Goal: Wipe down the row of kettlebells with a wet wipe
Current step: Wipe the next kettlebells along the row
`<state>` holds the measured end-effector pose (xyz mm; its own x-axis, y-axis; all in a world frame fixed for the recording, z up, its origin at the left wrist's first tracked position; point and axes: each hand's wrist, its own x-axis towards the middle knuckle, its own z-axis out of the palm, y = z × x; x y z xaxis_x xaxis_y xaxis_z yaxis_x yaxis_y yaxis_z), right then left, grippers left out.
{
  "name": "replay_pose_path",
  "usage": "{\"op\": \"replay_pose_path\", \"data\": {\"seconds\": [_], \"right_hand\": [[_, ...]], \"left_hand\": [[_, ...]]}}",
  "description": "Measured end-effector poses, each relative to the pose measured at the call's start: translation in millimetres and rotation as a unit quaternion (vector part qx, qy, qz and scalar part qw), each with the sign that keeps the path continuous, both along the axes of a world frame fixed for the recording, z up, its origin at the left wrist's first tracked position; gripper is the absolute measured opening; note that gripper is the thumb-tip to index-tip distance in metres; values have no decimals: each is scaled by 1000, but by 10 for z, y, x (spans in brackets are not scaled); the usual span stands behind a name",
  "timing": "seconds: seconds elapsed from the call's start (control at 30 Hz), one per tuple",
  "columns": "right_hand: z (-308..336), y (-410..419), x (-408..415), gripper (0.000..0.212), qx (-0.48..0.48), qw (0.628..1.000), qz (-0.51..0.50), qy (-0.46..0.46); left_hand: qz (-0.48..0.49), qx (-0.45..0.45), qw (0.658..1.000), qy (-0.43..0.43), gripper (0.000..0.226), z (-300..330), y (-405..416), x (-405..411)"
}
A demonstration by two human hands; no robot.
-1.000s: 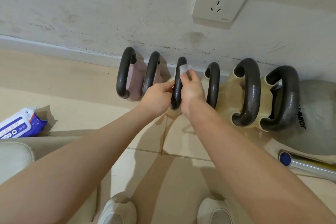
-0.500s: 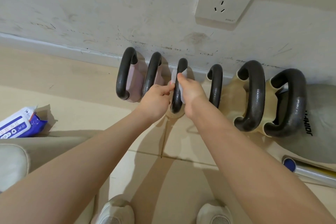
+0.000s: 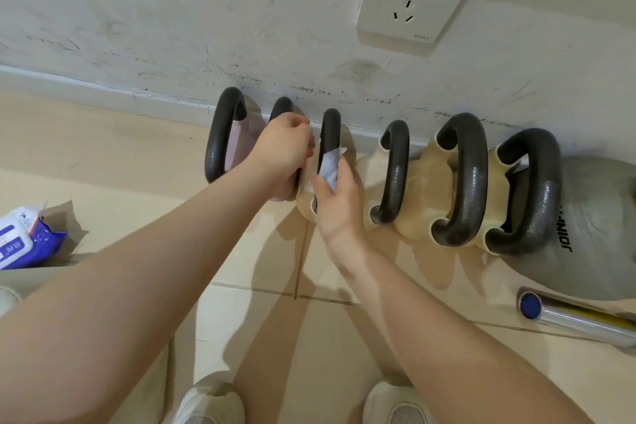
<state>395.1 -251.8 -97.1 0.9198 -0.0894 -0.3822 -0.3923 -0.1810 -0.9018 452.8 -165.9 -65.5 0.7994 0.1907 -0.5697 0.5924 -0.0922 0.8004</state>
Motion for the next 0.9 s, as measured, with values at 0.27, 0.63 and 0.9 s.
{"op": "replay_pose_path", "data": {"seconds": [0.27, 0.63, 0.9], "right_hand": [[-389, -7, -305, 14, -126, 992, 30, -10], [-324, -35, -248, 64, -196, 951, 165, -175], [102, -278, 651, 57, -518, 690, 445, -240]], "left_hand": [[-125, 29, 992, 21, 29, -83, -35, -137], [-95, -22, 995, 14, 25, -110, -9, -192], [25, -122, 990, 61, 30, -121, 189, -378]]}}
